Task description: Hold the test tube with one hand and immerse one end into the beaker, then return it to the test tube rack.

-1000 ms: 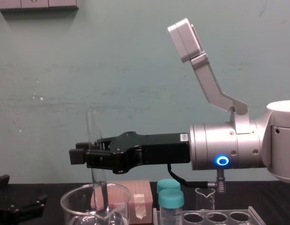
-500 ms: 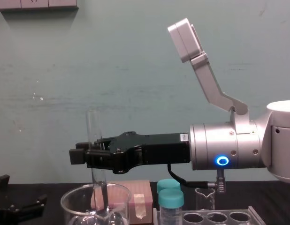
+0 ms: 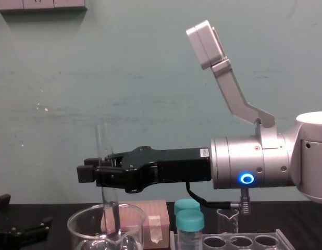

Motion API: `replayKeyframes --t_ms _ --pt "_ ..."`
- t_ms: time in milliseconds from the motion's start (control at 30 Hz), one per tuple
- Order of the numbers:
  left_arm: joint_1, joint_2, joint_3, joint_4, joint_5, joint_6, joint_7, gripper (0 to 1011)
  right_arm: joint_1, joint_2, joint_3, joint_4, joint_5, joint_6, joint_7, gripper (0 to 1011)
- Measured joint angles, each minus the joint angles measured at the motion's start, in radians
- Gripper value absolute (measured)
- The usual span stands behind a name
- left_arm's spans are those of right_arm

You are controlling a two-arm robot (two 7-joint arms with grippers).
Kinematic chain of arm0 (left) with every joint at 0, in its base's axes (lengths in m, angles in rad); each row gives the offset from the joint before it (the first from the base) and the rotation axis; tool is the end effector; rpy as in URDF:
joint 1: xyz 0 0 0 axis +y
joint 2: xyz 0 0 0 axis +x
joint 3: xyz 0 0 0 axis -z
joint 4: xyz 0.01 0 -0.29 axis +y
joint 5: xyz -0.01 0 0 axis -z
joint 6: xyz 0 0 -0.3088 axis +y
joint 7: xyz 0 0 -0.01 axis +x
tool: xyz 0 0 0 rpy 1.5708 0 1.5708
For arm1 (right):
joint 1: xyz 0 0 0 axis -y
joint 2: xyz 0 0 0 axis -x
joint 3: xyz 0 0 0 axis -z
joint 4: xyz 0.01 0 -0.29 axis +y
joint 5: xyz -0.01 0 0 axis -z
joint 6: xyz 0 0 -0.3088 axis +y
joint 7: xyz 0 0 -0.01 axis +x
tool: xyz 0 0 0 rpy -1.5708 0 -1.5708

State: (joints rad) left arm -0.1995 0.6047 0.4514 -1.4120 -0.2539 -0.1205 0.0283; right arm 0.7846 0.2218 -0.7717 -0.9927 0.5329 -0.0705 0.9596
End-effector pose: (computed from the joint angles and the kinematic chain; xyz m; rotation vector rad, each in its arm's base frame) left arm 0.3581 0.0827 -0.3023 0.3045 -0.2850 1.2480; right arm 0.4928 0.0808 -0.2175 -0.0865 -0.0825 -0.1376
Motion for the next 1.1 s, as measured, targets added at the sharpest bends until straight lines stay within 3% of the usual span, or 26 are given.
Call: replayKeyframes --t_ms 1100 --pt "0.0 0.0 0.0 0.0 0.0 0.0 0.0 1000 0.0 0.0 0.0 0.0 0.0 0.0 0.0 242"
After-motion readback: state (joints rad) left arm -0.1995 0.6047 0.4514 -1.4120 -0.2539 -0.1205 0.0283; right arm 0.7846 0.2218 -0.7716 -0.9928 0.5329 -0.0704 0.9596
